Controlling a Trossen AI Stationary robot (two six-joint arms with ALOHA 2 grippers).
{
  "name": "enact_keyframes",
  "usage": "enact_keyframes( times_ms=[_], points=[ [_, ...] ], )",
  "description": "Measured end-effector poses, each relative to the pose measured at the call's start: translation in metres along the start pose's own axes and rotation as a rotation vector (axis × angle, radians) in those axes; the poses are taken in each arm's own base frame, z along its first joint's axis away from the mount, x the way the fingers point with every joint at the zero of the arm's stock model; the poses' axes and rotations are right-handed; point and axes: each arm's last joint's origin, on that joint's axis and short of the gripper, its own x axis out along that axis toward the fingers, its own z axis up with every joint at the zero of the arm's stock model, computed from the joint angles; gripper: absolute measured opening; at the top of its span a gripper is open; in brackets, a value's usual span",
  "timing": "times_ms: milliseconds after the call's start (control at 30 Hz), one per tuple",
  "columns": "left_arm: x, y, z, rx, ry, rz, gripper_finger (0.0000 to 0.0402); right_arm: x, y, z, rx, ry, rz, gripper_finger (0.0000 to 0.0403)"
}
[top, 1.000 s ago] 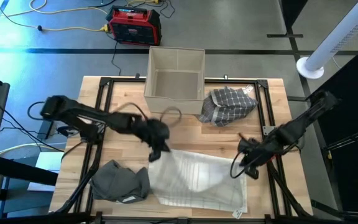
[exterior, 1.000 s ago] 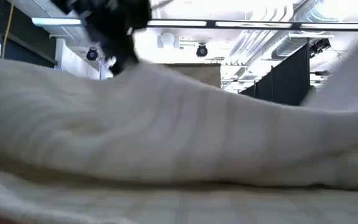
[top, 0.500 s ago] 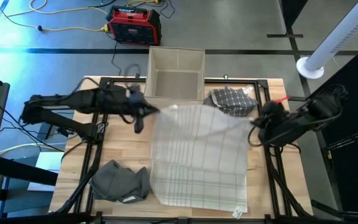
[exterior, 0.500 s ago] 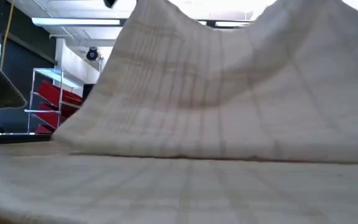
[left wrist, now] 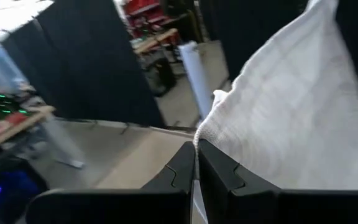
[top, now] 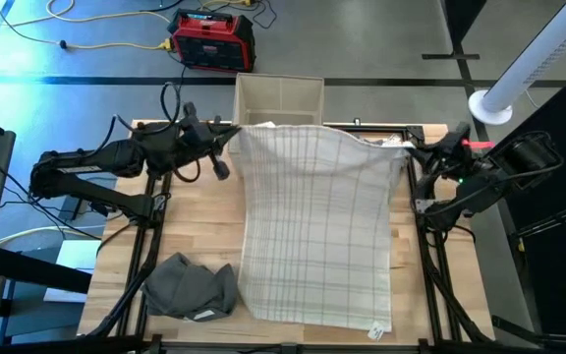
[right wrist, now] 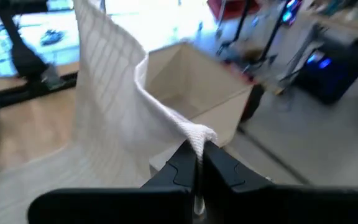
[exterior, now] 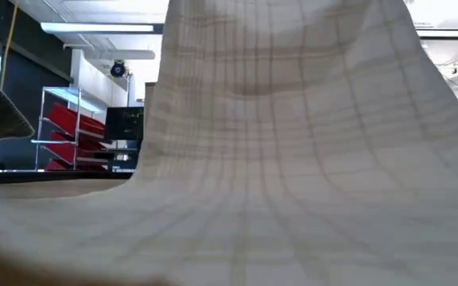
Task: Fold towel
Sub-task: Fold the white towel
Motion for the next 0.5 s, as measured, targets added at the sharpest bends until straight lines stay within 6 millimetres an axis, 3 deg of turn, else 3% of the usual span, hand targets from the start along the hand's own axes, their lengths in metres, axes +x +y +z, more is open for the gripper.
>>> enact_keyframes(
  times_ms=[167,500],
  points=[
    [0.013,0.002,-0.006,-0.033,0.034,0.009,0.0002,0.006,0.012,-0.014,-0.013,0.253,0.198,0.0],
    [0.022,-0.028,-0.041,-0.059,0.347,-0.346,0.0002,0.047,0.053,-0.069,0.039,0.721,0.416,0.0]
  ],
)
